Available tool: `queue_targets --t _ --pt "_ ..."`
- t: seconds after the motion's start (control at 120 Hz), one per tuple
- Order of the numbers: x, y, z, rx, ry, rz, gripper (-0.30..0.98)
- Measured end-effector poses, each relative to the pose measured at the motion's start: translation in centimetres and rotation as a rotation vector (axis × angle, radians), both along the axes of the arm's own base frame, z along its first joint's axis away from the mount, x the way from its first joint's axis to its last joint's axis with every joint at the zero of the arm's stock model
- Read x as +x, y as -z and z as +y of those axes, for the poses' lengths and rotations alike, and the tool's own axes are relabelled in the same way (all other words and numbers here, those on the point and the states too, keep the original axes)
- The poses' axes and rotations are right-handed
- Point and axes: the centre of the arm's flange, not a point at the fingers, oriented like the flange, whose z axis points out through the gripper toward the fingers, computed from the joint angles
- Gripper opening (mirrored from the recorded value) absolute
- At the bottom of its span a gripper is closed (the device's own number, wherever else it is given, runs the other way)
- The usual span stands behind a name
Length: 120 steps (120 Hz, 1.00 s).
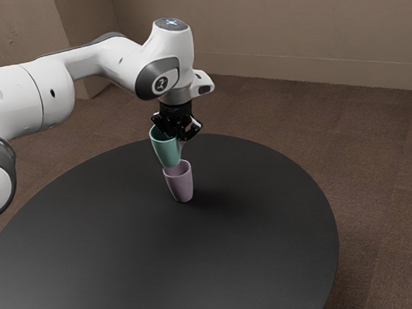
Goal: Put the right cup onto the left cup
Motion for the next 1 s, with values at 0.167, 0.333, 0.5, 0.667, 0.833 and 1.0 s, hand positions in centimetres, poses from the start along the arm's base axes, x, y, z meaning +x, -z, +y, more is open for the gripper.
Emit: queue_targets --t 0.167,0.333,0.5,0.667,0.833,1.0 --pt "0.4 0.7 -0.3 -0.018 0.026 0.008 -0.09" --pt "1.0 1.6 -0.2 -0.034 0.044 0.017 -0.09" --pt "1.1 2.0 0.0 -0.045 0.058 0.024 -0.09" --pt "1.1 2.3 0.1 -0.051 0.070 0.029 -0.09" --pt "1.0 2.8 0.0 -0.058 0.079 0.040 -0.09" --pt "1.1 3.3 0.6 -0.062 0.074 0.050 -0.10"
